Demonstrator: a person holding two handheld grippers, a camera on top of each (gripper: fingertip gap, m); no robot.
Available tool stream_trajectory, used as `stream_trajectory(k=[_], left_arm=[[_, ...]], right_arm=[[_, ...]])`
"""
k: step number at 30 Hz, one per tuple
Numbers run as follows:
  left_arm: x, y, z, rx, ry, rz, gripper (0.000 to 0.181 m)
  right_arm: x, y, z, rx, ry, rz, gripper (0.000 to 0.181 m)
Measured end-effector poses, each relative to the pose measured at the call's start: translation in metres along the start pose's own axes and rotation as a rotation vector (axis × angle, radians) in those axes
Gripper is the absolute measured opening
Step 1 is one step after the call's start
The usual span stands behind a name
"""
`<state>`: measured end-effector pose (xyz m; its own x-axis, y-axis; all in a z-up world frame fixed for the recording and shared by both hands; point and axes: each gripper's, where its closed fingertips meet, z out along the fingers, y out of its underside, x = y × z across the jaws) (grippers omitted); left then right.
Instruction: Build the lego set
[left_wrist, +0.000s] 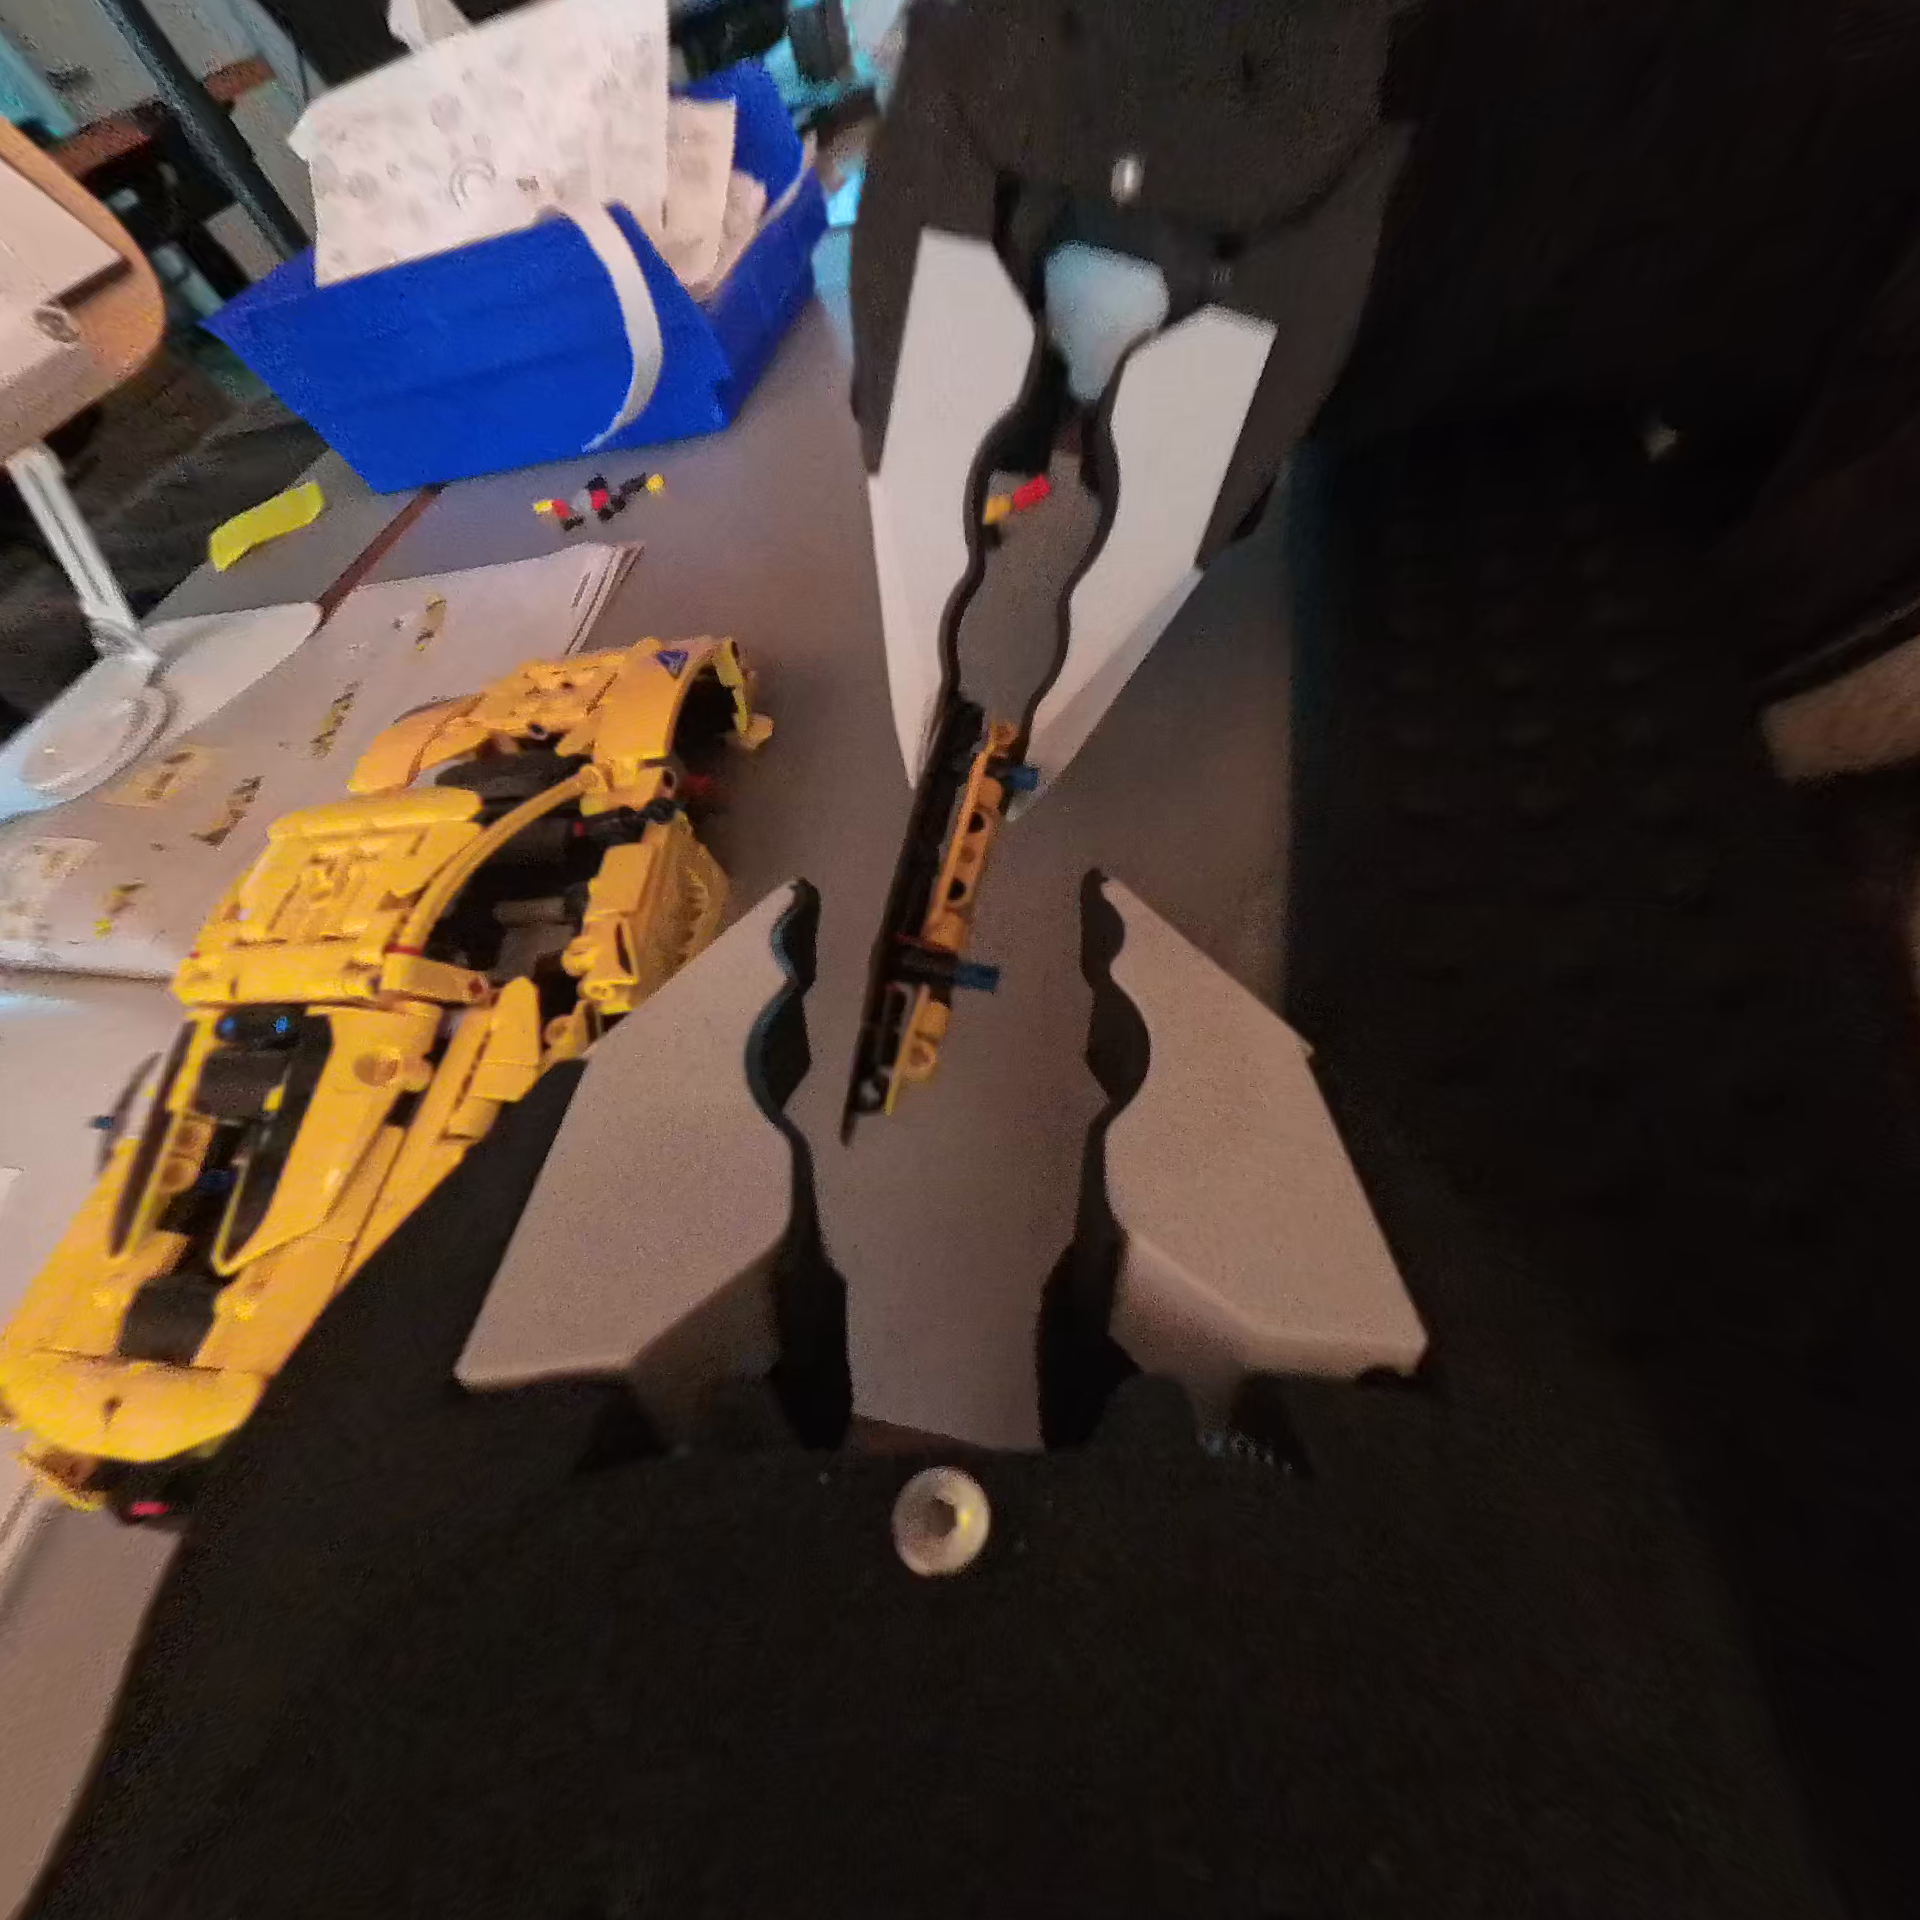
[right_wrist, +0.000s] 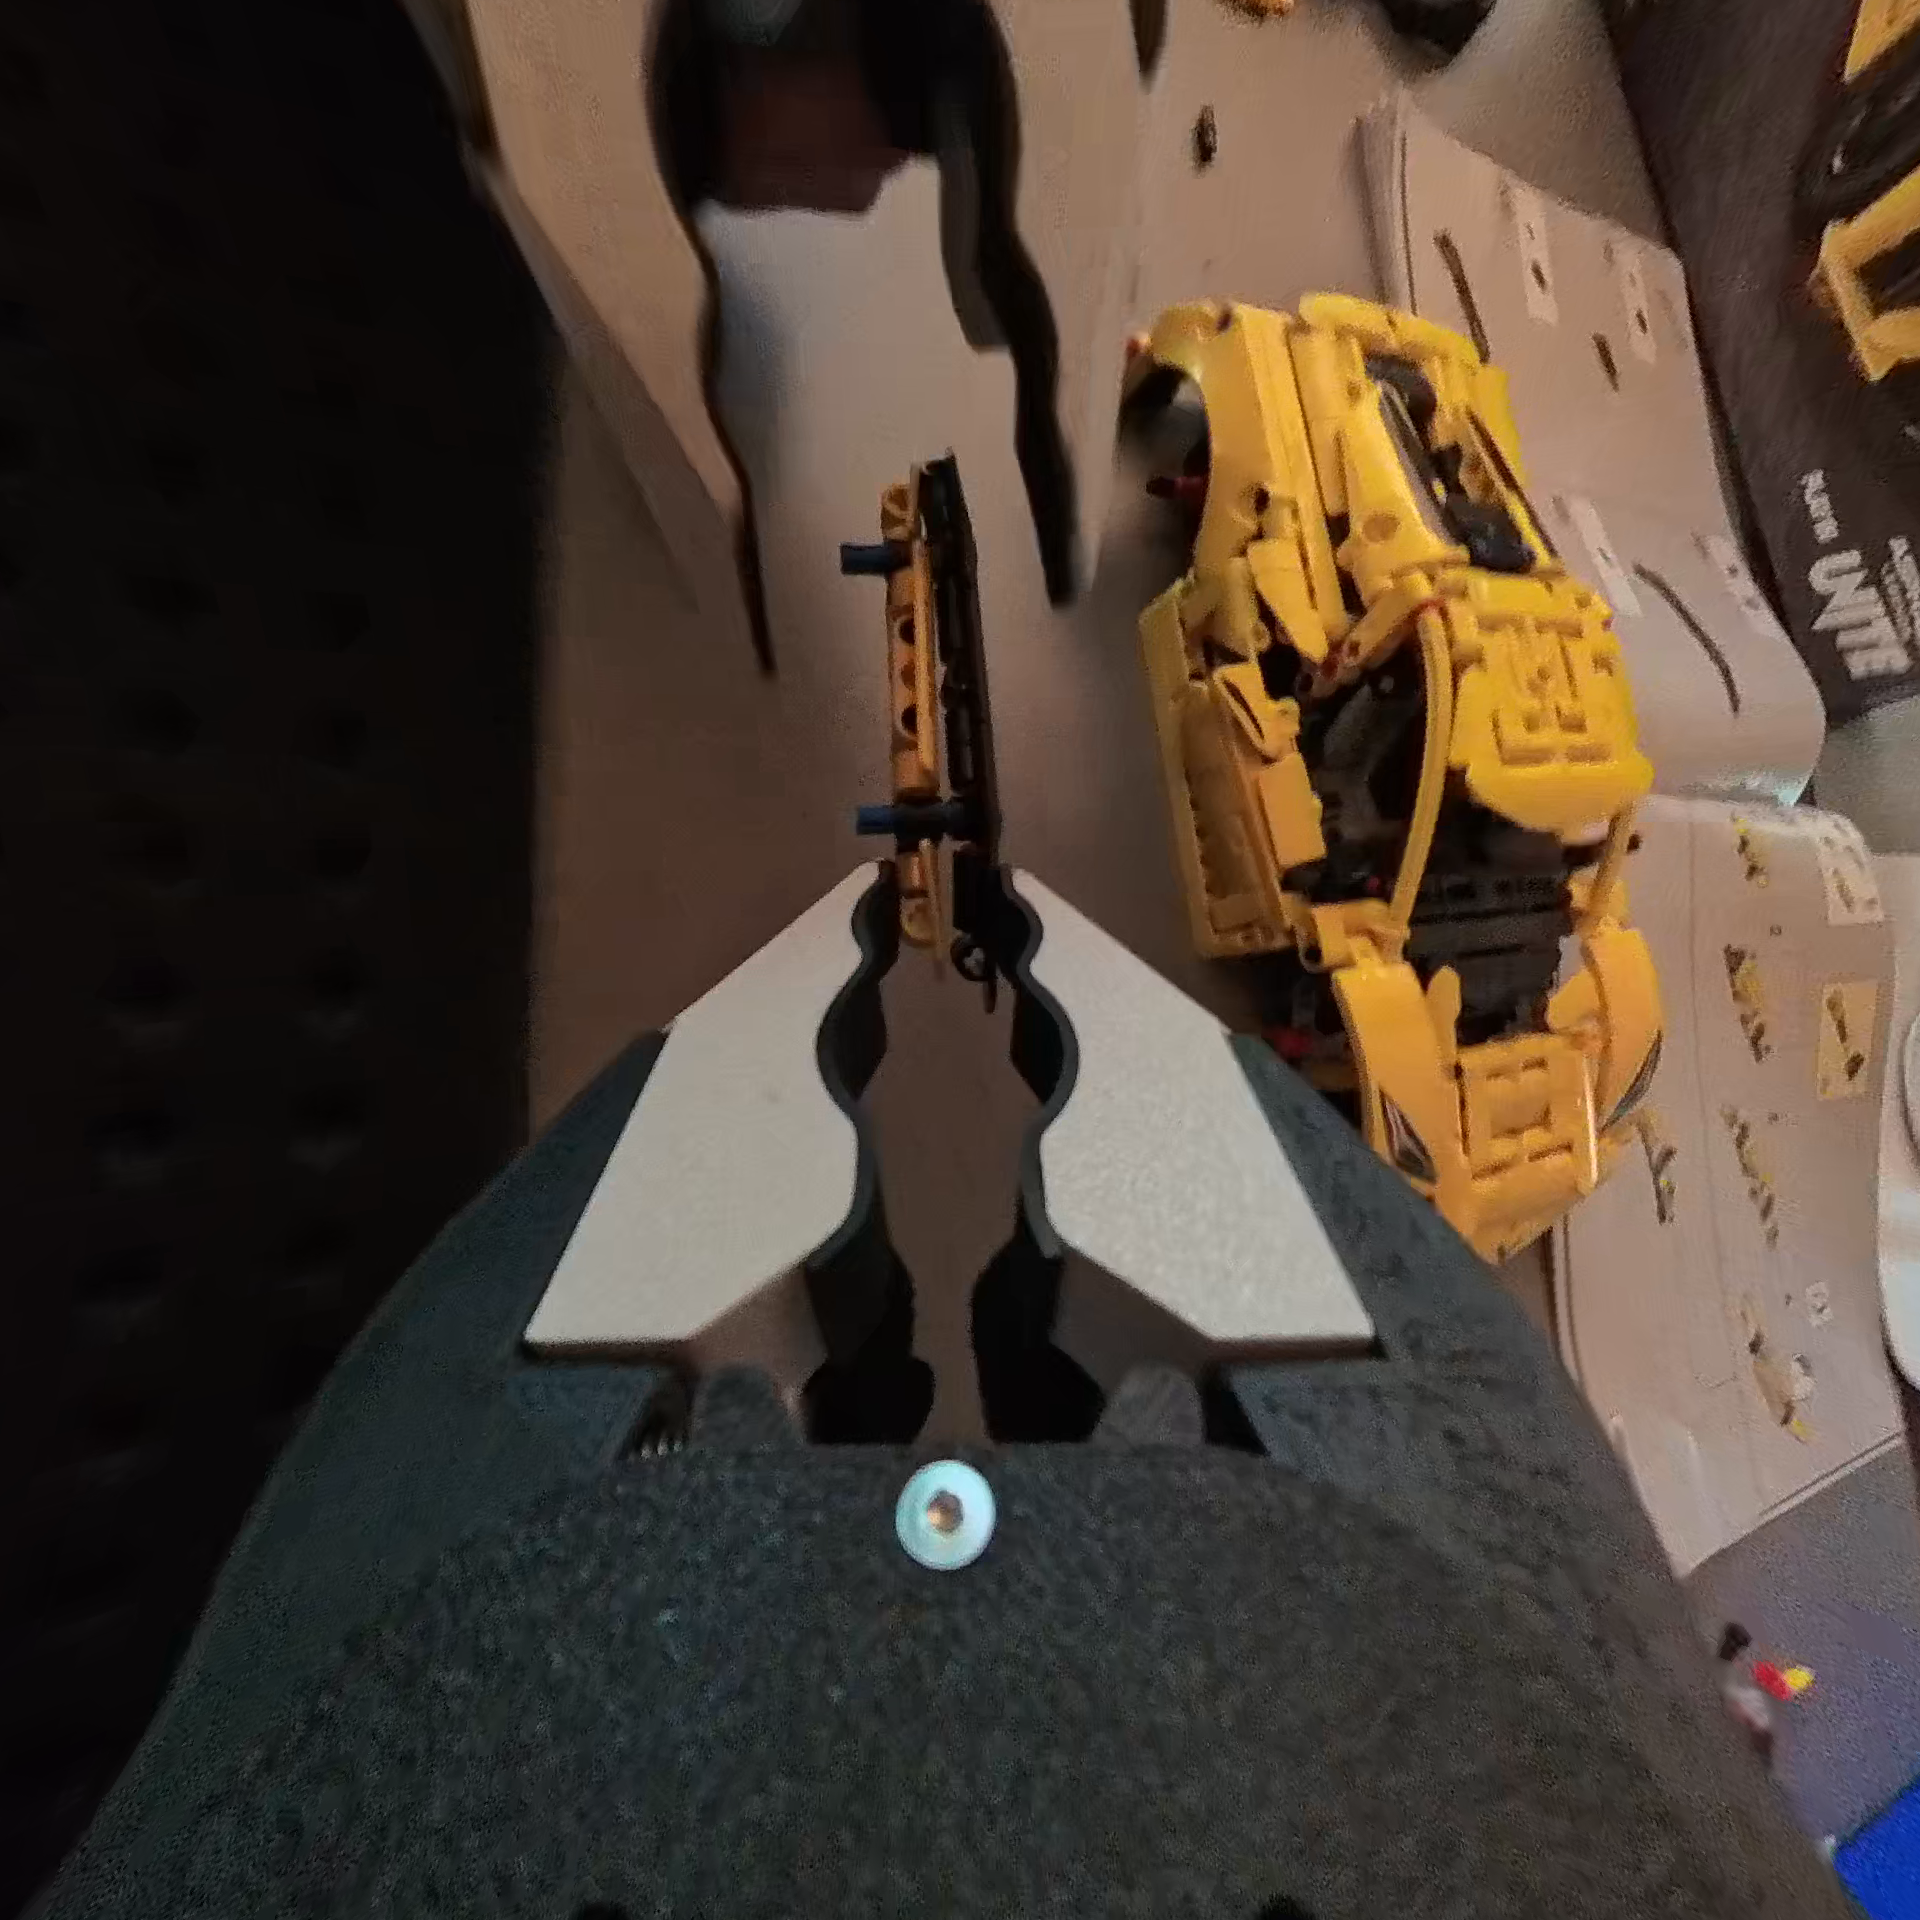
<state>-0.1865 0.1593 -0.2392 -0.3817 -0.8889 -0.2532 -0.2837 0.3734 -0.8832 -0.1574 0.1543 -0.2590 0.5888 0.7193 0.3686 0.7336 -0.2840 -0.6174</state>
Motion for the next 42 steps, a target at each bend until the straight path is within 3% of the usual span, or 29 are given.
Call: stream_trajectory(k=[4, 11, 17, 24, 35, 40, 42], left_arm=[[-0.003, -0.003, -0.002, 0.008, -0.034, 0.043, 0.05], [0.012, 0.007, 0.002, -0.035, -0.001, 0.145, 0.018], [0.013, 0.002, -0.001, 0.0, 0.013, 0.145, 0.016], [0.021, 0.012, 0.005, -0.057, 0.024, 0.243, 0.016], [0.017, 0.015, 0.006, -0.083, 0.01, 0.209, 0.015], [0.006, 0.012, 0.003, -0.067, -0.089, 0.3, 0.015], [-0.001, 0.013, 0.002, -0.083, -0.153, 0.374, 0.015]], right_arm=[[-0.01, -0.013, 0.002, 0.008, 0.045, -0.138, 0.018], [-0.013, -0.022, 0.007, 0.019, 0.044, -0.137, 0.019], [-0.011, -0.031, 0.003, 0.094, 0.089, -0.148, 0.021], [-0.023, -0.02, 0.011, 0.0, 0.011, -0.171, 0.018], [-0.021, -0.018, 0.015, 0.007, -0.043, -0.067, 0.016], [-0.009, -0.025, 0.01, 0.161, 0.049, -0.014, 0.02], [-0.008, -0.027, 0.003, 0.237, -0.041, 0.144, 0.029]])
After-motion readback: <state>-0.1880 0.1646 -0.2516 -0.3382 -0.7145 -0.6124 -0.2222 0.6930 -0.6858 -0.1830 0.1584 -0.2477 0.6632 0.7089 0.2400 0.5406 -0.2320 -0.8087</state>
